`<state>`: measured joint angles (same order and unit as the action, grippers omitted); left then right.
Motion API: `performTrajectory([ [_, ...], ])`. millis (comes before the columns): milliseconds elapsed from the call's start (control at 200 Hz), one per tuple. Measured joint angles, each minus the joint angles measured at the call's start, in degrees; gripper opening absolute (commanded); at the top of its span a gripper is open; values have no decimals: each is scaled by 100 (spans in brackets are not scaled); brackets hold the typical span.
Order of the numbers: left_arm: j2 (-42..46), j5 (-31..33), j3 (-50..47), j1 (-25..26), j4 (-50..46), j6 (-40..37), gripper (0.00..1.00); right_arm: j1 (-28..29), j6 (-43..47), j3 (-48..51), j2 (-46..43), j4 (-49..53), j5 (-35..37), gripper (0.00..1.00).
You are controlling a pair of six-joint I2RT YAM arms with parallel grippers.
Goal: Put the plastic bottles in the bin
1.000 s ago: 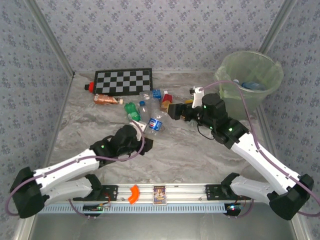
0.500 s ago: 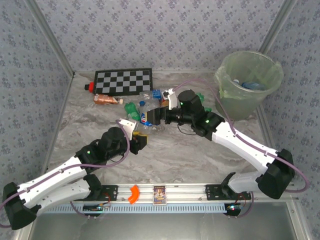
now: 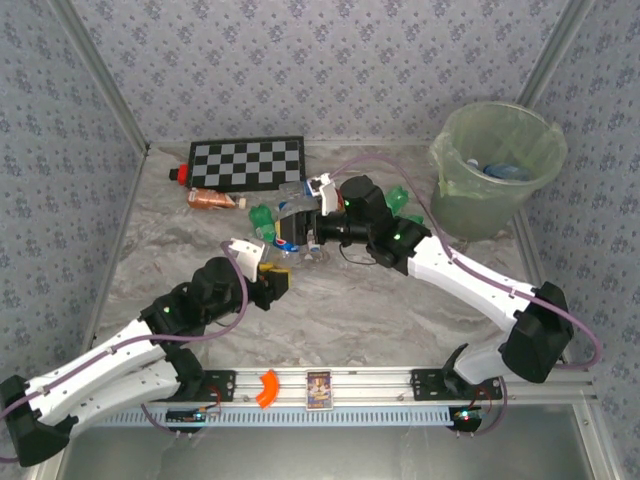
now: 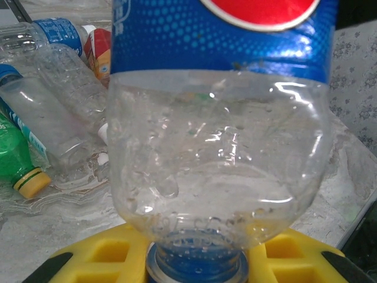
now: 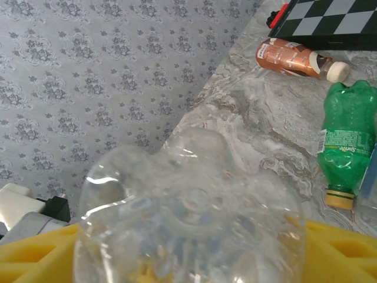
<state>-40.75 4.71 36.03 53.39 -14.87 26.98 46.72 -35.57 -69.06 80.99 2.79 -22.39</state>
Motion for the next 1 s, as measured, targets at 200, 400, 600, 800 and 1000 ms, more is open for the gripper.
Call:
performTrajectory([
  [200,17,2,2,0,-11,4,30,20,-103,-61,52,15,2,57],
  [400,122,-11,2,0,-63,31,78,46,-107,-101,52,76,9,56],
  [600,538,90,2,0,-280,118,100,-94,72,-382,-63,564,157,55],
  [800,1091,282,2,0,-605,151,100,-918,216,-605,-496,1193,317,53],
  [1000,1484,542,0,0,-817,227,100,-2277,234,-1021,-920,1919,723,55],
])
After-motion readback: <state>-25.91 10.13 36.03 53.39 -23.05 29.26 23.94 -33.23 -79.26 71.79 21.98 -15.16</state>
